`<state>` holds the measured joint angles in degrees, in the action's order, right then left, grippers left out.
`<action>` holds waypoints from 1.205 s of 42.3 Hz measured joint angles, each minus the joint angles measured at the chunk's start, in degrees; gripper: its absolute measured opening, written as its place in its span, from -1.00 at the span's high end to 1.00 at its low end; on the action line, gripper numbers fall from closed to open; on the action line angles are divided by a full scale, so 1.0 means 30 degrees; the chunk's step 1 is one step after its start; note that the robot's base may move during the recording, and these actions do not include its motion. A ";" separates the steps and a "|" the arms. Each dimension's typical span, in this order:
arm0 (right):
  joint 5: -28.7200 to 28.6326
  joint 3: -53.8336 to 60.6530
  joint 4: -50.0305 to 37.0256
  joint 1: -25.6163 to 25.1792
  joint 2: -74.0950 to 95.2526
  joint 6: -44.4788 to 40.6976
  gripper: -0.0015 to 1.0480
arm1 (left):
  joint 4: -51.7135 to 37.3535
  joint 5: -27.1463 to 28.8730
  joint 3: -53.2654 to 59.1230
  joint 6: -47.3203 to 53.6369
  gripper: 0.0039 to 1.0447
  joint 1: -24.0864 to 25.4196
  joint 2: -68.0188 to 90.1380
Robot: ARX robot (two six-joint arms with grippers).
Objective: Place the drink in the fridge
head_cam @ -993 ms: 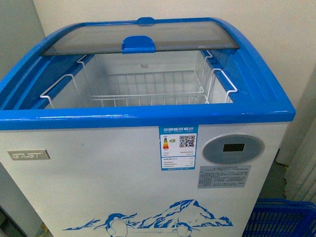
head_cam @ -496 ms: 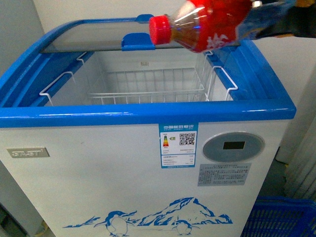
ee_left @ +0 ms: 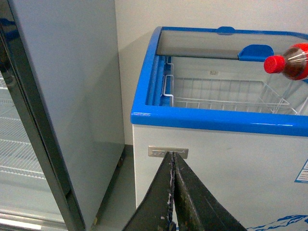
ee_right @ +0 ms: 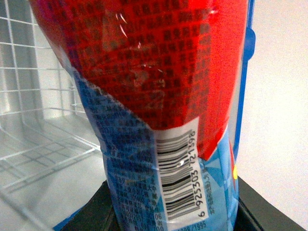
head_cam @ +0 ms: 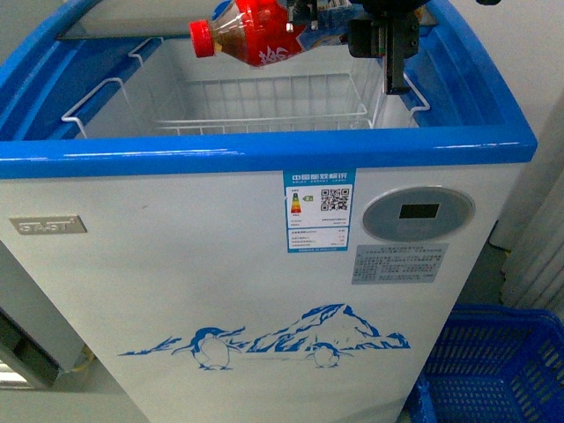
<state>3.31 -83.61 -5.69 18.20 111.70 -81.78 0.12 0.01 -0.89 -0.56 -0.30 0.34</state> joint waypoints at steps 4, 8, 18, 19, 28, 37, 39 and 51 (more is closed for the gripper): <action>0.0940 0.0000 -0.2514 0.0066 0.1151 0.0546 0.22 | 0.0000 0.0000 0.0000 0.0000 0.96 0.0000 0.0000; 0.1290 0.0000 -0.3883 0.0153 0.1778 0.0947 0.22 | 0.0000 0.0000 0.0000 -0.0007 0.96 0.0000 0.0000; 0.2076 0.0044 -0.6987 0.0583 0.3461 0.1472 0.22 | 0.0000 0.0000 0.0000 0.0000 0.96 0.0000 0.0000; 0.2135 0.0044 -0.7329 0.0583 0.3636 0.1472 0.22 | 0.0000 0.0000 0.0000 0.0000 0.96 0.0000 0.0000; 0.2718 0.0000 -0.9304 0.0459 0.5362 0.1610 0.23 | 0.0000 0.0000 0.0000 0.0000 0.96 0.0000 0.0000; 0.2696 0.0277 -0.9967 0.0488 0.6186 0.1770 0.23 | 0.0000 0.0000 0.0000 0.0000 0.96 0.0000 0.0000; 0.2849 0.0299 -1.0083 0.0488 0.6360 0.1938 0.23 | 0.0000 0.0000 0.0000 0.0000 0.96 0.0000 0.0000; 0.3417 0.0226 -0.9661 0.0597 0.6798 0.3075 0.23 | 0.0000 0.0000 0.0000 -0.0007 0.35 0.0000 0.0000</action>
<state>13.56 -82.94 -34.68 19.99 132.09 -72.55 0.12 0.01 -0.89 -0.58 -0.30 0.34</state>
